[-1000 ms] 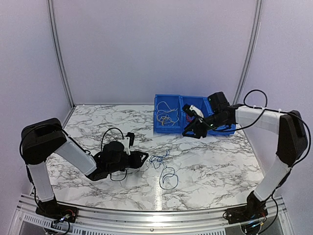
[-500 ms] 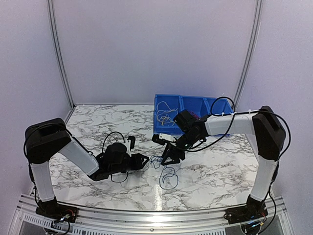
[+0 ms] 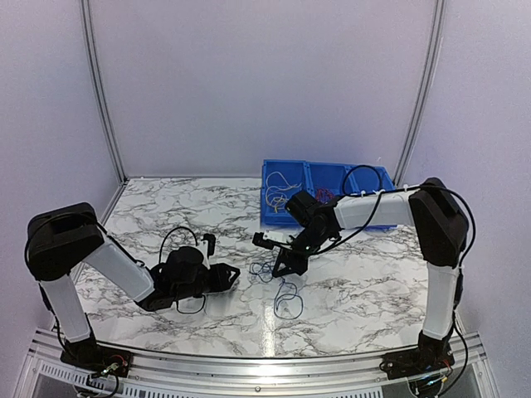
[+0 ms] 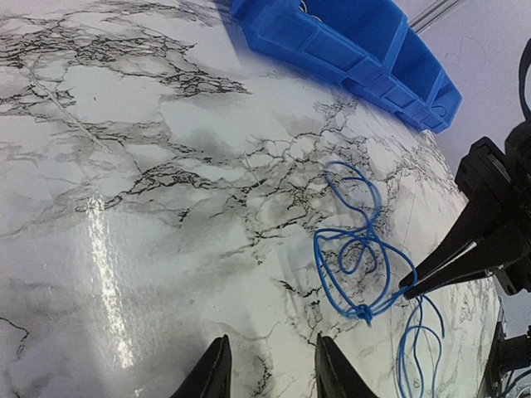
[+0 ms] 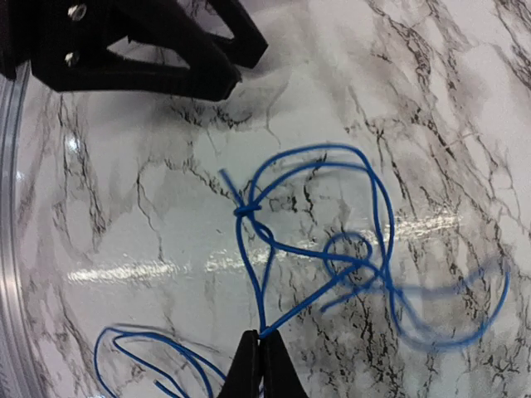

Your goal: Untangle the cables

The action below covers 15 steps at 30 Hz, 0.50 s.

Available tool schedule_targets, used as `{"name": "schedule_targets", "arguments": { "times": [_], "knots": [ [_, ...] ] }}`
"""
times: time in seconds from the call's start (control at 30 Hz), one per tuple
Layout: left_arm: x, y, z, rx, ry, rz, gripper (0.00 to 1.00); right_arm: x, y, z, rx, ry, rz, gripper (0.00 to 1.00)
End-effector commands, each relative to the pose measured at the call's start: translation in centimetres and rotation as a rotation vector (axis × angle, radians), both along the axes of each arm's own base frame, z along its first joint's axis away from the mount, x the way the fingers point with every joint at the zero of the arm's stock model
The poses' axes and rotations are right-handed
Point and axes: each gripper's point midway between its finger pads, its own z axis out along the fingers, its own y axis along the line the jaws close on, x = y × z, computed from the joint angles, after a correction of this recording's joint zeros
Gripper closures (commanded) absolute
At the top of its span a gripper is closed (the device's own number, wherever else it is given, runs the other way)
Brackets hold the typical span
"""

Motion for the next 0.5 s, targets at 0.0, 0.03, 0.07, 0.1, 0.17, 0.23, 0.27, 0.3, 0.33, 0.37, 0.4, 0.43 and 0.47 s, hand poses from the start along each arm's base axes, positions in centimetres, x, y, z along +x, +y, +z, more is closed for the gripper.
{"name": "schedule_targets", "arguments": {
  "times": [0.0, 0.03, 0.07, 0.1, 0.17, 0.23, 0.27, 0.3, 0.33, 0.37, 0.4, 0.43, 0.47],
  "knots": [
    [-0.1, 0.7, 1.1, 0.005, -0.035, 0.008, 0.64, 0.9, 1.0, 4.3, 0.049, -0.055, 0.006, 1.00],
    [-0.2, 0.6, 1.6, 0.000, -0.047, 0.000, 0.64, 0.9, 1.1, 5.7, 0.067, -0.068, 0.012, 1.00],
    [-0.2, 0.5, 2.0, -0.002, -0.060, -0.012, 0.64, 0.9, 1.2, 7.4, 0.092, -0.089, 0.020, 1.00],
    [-0.3, 0.4, 2.5, -0.001, -0.076, -0.024, 0.64, 0.8, 1.4, 9.1, 0.115, -0.109, 0.026, 1.00],
    [-0.4, 0.6, 3.6, 0.002, -0.116, -0.037, 0.63, 0.9, 1.4, 12.8, 0.161, -0.161, 0.032, 1.00],
    [-0.6, 0.9, 4.9, 0.005, -0.163, -0.047, 0.62, 0.5, 1.4, 16.2, 0.212, -0.205, 0.051, 1.00],
    [-0.7, 1.0, 5.6, 0.004, -0.189, -0.055, 0.62, 0.0, 1.3, 18.2, 0.249, -0.230, 0.072, 1.00],
    [-0.9, 1.1, 6.7, -0.007, -0.221, -0.066, 0.62, -0.5, 1.1, 19.3, 0.271, -0.250, 0.087, 1.00],
    [-1.2, 1.2, 7.7, -0.016, -0.257, -0.082, 0.61, -0.4, 1.0, 20.1, 0.288, -0.279, 0.074, 1.00],
    [-1.6, 1.2, 8.9, -0.031, -0.296, -0.100, 0.60, -0.2, 1.0, 20.7, 0.304, -0.310, 0.062, 1.00],
    [-2.1, 1.1, 10.1, -0.048, -0.334, -0.125, 0.59, -0.4, 0.8, 20.7, 0.309, -0.316, 0.064, 1.00],
    [-2.7, 0.9, 11.3, -0.067, -0.373, -0.151, 0.57, -0.6, 0.7, 20.6, 0.312, -0.321, 0.071, 1.00],
    [-3.2, 0.9, 12.5, -0.084, -0.406, -0.165, 0.56, -0.7, 0.6, 20.5, 0.312, -0.321, 0.072, 1.00]
  ]
}}
